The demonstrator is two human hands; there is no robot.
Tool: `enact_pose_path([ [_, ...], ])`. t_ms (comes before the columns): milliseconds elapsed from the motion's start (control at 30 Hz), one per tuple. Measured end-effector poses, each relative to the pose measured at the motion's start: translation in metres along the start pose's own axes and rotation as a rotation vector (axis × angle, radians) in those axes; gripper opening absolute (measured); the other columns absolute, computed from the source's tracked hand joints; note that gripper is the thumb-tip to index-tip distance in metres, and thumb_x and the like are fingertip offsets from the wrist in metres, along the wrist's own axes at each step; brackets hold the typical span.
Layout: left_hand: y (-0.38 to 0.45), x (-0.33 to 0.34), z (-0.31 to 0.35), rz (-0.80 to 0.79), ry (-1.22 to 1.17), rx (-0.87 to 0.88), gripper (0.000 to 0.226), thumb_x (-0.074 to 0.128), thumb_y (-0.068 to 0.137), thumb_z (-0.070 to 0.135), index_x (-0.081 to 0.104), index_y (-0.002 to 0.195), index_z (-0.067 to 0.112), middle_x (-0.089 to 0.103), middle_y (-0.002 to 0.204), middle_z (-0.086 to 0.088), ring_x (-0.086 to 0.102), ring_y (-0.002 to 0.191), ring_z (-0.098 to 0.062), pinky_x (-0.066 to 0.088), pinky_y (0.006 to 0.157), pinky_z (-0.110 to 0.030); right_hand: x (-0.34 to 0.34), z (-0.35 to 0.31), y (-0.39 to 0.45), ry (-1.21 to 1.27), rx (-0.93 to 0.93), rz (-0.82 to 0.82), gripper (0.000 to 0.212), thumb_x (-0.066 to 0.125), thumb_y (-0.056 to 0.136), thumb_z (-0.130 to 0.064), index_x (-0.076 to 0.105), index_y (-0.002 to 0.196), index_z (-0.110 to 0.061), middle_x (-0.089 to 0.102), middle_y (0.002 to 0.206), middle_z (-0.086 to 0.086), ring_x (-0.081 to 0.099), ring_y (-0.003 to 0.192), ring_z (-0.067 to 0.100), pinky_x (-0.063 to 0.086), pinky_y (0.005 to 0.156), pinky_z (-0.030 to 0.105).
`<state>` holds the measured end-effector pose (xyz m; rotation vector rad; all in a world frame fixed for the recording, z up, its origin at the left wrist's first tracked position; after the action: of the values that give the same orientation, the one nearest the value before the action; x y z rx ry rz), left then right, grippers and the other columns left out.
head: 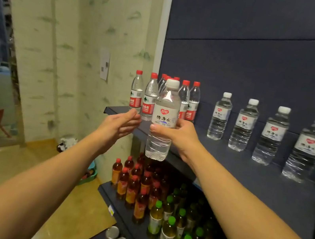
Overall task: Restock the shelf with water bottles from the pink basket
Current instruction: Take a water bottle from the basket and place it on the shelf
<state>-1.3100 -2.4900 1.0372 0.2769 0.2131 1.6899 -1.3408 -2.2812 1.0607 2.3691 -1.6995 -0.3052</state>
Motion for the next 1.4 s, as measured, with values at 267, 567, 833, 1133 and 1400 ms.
enact_pose_path([
  [267,0.021,0.033,0.002,-0.083,-0.004,0.016,0.113,0.087,0.037,0.082,0.071,0.121,0.009,0.078,0.118,-0.007,0.074,0.114,-0.019,0.059,0.094,-0.024,-0.092,-0.014,0.013,-0.094,-0.021,0.210,0.040,0.095,0.064,-0.016,0.071,0.096,-0.021,0.078,0.094,-0.004,0.076,0.087,0.010,0.059,0.077,0.028],
  [567,0.028,0.031,-0.005,-0.111,0.046,0.011,0.114,0.087,0.041,0.080,0.069,0.127,0.008,0.076,0.123,-0.008,0.072,0.117,-0.019,0.054,0.102,-0.030,-0.162,-0.002,0.050,-0.153,0.001,0.362,0.056,0.096,0.062,-0.021,0.071,0.111,-0.012,0.077,0.103,0.002,0.074,0.092,0.015,0.060,0.085,0.034],
  [833,0.037,0.024,-0.017,-0.099,0.085,0.000,0.112,0.087,0.043,0.080,0.068,0.127,0.008,0.076,0.124,-0.007,0.071,0.119,-0.020,0.057,0.098,-0.024,-0.188,0.018,0.098,-0.143,0.032,0.461,0.066,0.098,0.056,-0.027,0.070,0.114,-0.011,0.076,0.103,0.002,0.074,0.092,0.018,0.060,0.089,0.042],
  [1133,0.039,0.025,-0.030,-0.094,0.053,-0.041,0.116,0.090,0.043,0.076,0.067,0.128,0.001,0.075,0.125,-0.013,0.071,0.120,-0.024,0.054,0.102,-0.028,-0.187,0.049,0.136,-0.169,0.078,0.495,0.061,0.098,0.054,-0.035,0.070,0.106,-0.017,0.076,0.104,0.004,0.072,0.094,0.020,0.059,0.091,0.043],
  [1400,0.036,0.021,-0.040,-0.060,0.053,-0.069,0.121,0.090,0.039,0.076,0.066,0.129,-0.001,0.074,0.126,-0.014,0.070,0.121,-0.026,0.057,0.097,-0.025,-0.179,0.061,0.151,-0.179,0.107,0.479,0.080,0.095,0.036,-0.056,0.069,0.105,-0.024,0.075,0.101,-0.003,0.071,0.097,0.019,0.058,0.093,0.043],
])
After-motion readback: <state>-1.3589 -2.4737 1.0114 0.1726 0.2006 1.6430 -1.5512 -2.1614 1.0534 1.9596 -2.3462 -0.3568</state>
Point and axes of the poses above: each hand's wrist, its own y-axis towards the middle knuckle, its own x-axis out of the palm, z = x × y, the point moved 3 cm from there along y, towards the middle knuckle
